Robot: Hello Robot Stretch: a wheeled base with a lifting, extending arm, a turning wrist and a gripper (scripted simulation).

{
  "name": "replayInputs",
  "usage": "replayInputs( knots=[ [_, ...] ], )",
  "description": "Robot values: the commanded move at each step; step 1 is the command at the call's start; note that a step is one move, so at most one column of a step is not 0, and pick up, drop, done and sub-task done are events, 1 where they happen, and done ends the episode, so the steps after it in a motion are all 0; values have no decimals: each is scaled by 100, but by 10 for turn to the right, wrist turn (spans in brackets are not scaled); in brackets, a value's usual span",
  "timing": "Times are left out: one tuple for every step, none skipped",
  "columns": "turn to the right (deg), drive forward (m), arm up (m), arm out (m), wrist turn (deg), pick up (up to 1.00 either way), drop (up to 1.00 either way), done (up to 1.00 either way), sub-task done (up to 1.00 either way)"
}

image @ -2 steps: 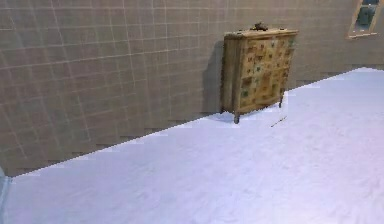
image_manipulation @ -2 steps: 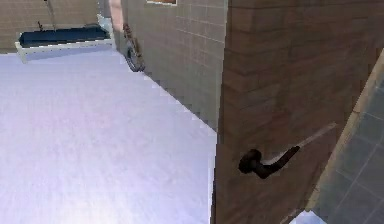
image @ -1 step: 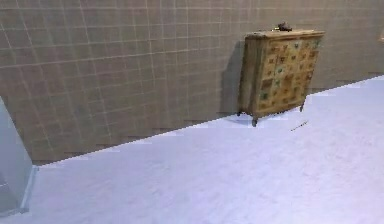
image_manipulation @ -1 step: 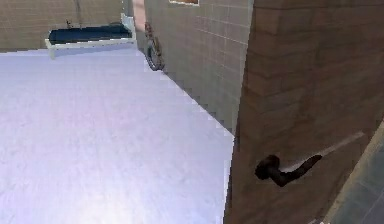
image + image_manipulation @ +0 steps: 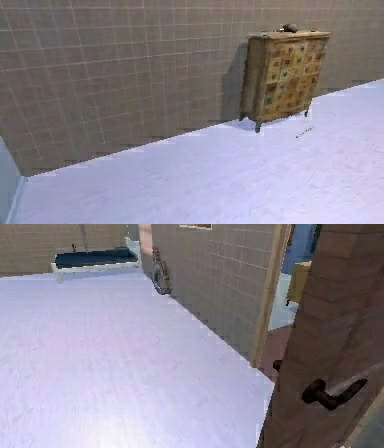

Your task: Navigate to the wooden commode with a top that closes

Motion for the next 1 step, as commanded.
replayInputs(
  knots=[
    [450, 0, 0, 0, 0, 0, 0, 0, 0]
  ],
)
